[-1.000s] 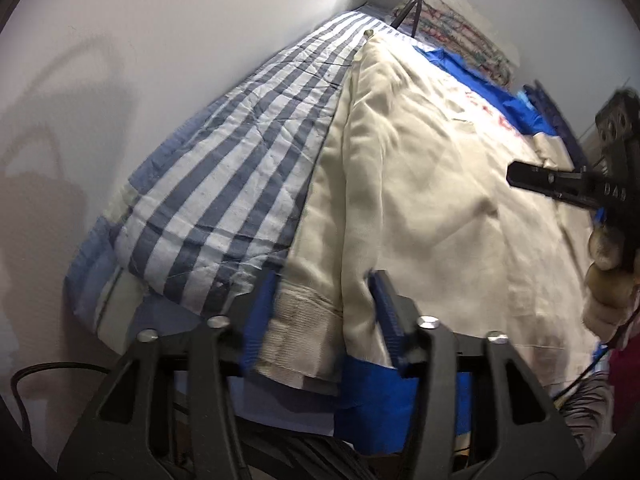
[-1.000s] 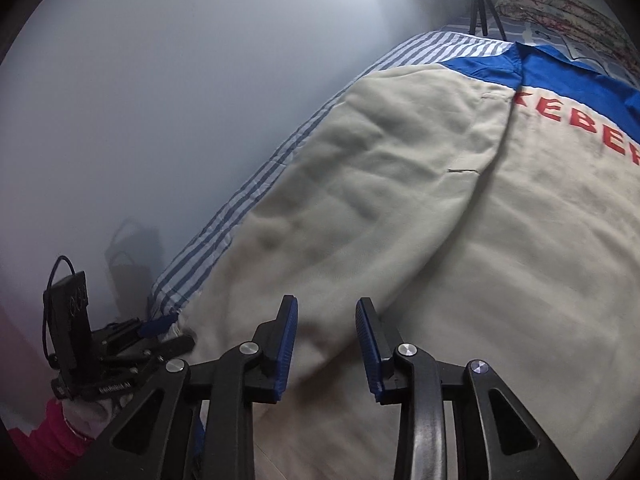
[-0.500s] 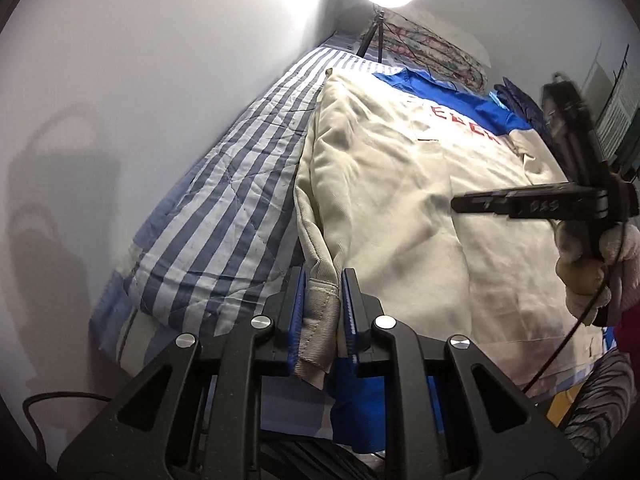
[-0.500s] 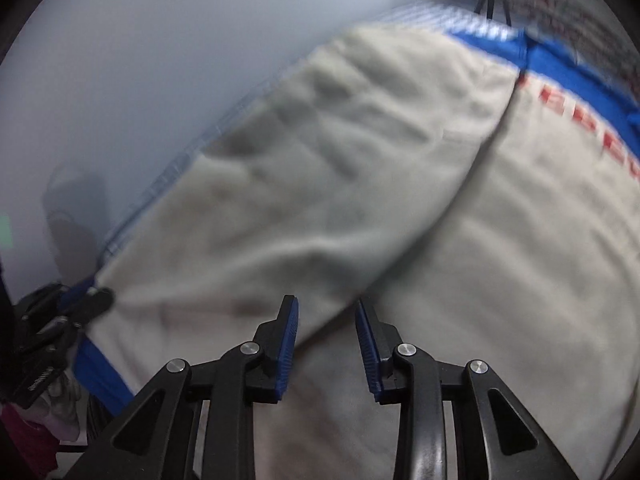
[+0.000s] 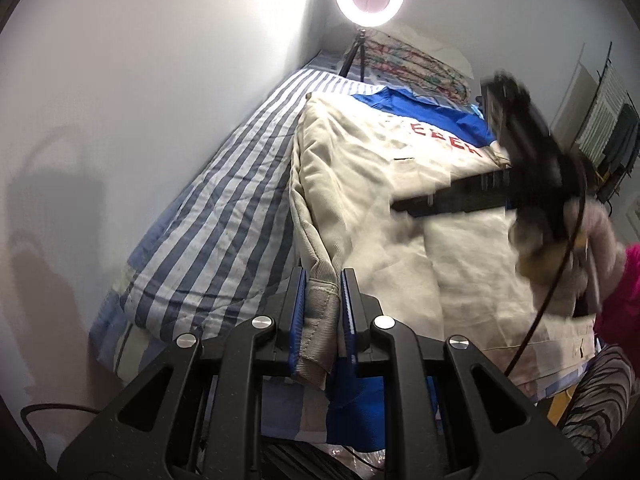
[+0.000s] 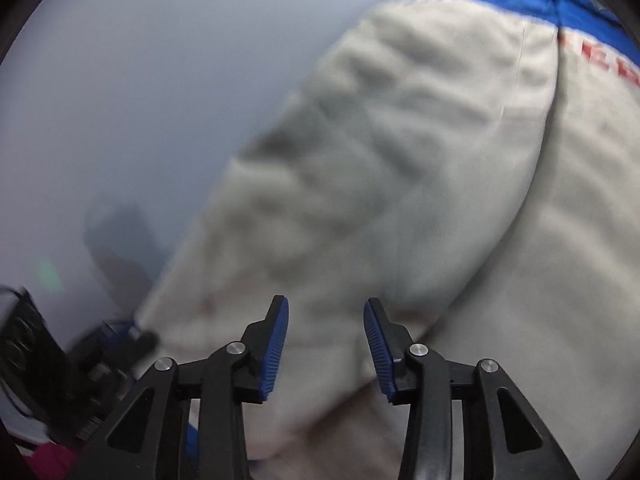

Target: Fold large clothes

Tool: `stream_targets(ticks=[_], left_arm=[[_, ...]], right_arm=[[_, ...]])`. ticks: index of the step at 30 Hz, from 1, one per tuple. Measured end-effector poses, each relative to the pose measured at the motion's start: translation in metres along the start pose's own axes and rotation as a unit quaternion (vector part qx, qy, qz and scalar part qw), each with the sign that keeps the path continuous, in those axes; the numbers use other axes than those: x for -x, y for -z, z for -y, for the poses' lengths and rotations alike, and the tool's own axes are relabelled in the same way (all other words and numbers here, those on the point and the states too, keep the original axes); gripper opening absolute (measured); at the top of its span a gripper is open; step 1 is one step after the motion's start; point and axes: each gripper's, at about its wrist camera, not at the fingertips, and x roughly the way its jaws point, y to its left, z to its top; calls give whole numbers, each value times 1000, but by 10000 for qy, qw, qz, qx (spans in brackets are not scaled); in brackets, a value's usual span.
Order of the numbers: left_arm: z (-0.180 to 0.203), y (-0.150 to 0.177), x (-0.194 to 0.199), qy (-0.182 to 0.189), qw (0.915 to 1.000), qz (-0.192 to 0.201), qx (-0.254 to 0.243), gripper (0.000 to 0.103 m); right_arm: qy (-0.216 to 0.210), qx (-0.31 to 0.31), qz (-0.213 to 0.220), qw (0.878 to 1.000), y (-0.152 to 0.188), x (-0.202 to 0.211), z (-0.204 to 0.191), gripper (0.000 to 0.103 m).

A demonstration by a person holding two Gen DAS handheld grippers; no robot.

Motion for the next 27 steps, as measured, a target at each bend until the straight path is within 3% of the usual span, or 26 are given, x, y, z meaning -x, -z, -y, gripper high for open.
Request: stream_targets(ticks=[2,6,11,15,21,27], left_arm=[[3,0,2,23,10000,35,-43,15],[10,-1,5,37,9998,93,-167,15],[17,-4,8,81,9994,154,-310,15],[23,-8,8,155,9990,168,-396,15],[27,-11,4,223,9985,171,-466,15],[32,-12,5,232,9981,180,-548,15]], right_arm=[[64,1,207,9998,-18,12,-2,56],[204,-54,447,9988,-66,18,-8,56],[378,-165,316,9986,-120,-14,-22,56],[838,-94,106,9964,-152,-42,-30,56],[1714,291,-482,9836,-159,-87,-53,57],[2521,892,-873,9596,-145,-115,-70,56]])
